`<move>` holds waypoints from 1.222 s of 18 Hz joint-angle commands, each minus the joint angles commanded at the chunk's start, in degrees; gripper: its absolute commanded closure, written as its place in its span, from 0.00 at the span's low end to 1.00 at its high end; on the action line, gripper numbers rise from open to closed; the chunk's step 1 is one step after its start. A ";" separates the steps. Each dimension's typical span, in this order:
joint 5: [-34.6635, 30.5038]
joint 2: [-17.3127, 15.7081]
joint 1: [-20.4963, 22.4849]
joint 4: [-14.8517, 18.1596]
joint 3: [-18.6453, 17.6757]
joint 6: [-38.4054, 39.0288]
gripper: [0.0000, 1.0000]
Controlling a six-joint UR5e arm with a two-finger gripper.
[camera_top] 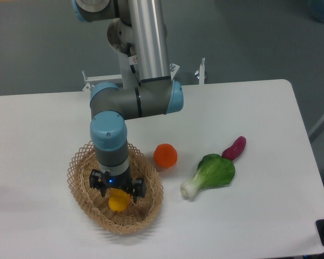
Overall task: Pick up the mango from the basket
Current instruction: 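Close the gripper around the yellow mango inside the basket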
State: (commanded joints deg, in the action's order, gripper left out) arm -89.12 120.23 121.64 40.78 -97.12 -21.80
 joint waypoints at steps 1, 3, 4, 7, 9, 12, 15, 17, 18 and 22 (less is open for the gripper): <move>-0.09 0.00 0.00 -0.09 -0.09 0.00 0.00; -0.18 0.18 -0.09 -0.18 -0.26 0.00 0.00; -0.18 0.18 -0.09 -0.09 -0.26 0.17 0.00; -0.18 0.09 -0.44 -0.62 -0.79 0.18 0.00; -0.18 0.09 -0.44 -0.62 -0.79 0.18 0.01; -0.26 -0.09 -0.44 -0.53 -0.79 0.26 0.24; -0.26 -0.26 -0.35 -0.53 -0.88 0.18 0.35; -0.26 -0.44 -0.35 -0.53 -0.79 0.09 0.37; -0.26 -0.44 -0.35 -0.62 -0.70 0.00 0.38; -0.26 -0.61 -0.26 -0.53 -0.62 -0.44 0.38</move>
State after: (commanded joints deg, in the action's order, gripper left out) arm -89.38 119.62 121.38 40.25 -97.73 -22.23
